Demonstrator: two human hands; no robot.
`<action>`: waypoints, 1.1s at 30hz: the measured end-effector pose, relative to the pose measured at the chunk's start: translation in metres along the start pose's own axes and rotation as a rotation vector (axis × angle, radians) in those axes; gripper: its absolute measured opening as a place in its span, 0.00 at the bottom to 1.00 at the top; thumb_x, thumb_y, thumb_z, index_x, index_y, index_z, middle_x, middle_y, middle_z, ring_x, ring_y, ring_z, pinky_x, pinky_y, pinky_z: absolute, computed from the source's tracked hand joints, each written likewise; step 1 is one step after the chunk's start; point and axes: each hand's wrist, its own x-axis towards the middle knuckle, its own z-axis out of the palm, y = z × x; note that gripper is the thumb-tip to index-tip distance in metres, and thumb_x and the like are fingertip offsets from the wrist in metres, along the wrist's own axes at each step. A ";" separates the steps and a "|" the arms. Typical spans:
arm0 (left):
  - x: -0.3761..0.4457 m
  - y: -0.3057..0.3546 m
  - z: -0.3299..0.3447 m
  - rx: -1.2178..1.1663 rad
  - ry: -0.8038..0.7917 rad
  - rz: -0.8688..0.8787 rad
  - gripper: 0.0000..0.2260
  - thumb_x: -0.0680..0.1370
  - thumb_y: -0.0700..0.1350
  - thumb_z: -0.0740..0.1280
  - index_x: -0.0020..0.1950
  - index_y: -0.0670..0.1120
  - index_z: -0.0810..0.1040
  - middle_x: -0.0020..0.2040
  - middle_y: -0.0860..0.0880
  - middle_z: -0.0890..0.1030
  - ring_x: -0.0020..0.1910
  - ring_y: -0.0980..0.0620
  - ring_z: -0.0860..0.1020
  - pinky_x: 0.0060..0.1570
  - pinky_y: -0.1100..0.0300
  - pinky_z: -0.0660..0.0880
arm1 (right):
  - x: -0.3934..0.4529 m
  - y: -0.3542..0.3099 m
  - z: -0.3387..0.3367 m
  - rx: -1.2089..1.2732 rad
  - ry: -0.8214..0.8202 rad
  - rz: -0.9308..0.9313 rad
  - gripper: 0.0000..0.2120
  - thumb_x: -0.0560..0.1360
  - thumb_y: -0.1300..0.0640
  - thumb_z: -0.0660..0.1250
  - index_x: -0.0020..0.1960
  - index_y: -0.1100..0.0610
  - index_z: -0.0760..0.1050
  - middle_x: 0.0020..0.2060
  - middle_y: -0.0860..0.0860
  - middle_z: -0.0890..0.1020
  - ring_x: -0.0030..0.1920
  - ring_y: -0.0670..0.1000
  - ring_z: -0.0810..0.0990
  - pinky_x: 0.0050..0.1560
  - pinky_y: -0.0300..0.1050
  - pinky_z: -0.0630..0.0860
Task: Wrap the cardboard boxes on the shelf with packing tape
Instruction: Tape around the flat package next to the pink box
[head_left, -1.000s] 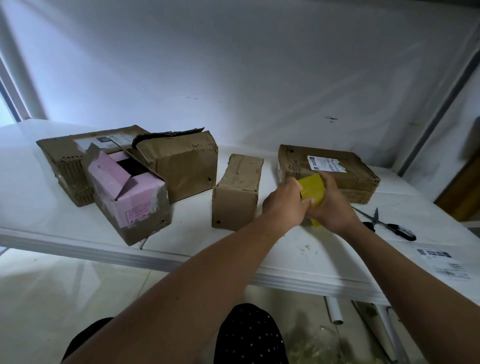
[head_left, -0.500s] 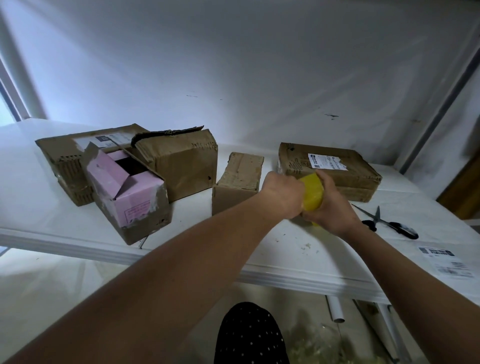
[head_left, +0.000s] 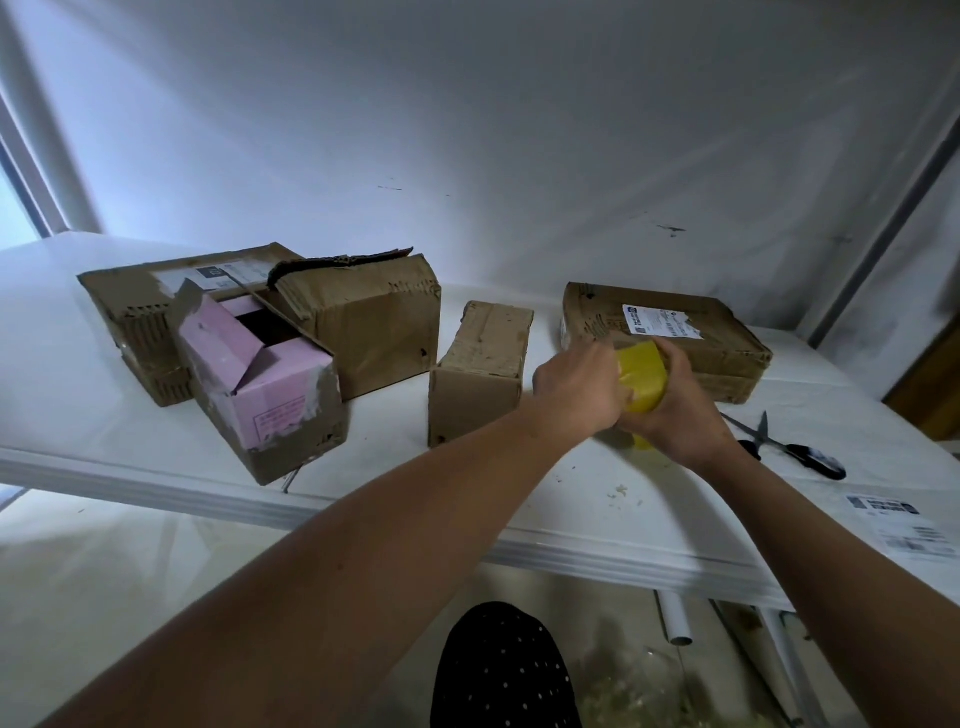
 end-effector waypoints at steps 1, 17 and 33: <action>0.001 0.000 0.002 -0.033 0.003 -0.027 0.13 0.77 0.51 0.68 0.57 0.46 0.77 0.53 0.48 0.79 0.52 0.46 0.78 0.49 0.53 0.74 | 0.000 0.001 0.000 0.005 0.008 -0.003 0.49 0.64 0.59 0.79 0.75 0.53 0.52 0.50 0.50 0.73 0.43 0.49 0.75 0.42 0.48 0.76; -0.008 0.012 -0.004 0.368 -0.061 0.388 0.03 0.77 0.43 0.60 0.48 0.45 0.68 0.41 0.49 0.70 0.37 0.48 0.71 0.40 0.57 0.63 | 0.008 -0.002 -0.004 0.033 -0.044 -0.029 0.47 0.65 0.64 0.77 0.75 0.55 0.53 0.51 0.44 0.73 0.53 0.51 0.75 0.54 0.47 0.72; 0.011 -0.004 -0.039 0.404 0.055 0.459 0.13 0.74 0.41 0.63 0.59 0.45 0.72 0.39 0.51 0.70 0.35 0.50 0.69 0.32 0.57 0.62 | -0.009 -0.037 0.005 0.535 -0.127 0.067 0.31 0.70 0.61 0.74 0.68 0.45 0.66 0.63 0.54 0.76 0.61 0.52 0.75 0.61 0.48 0.72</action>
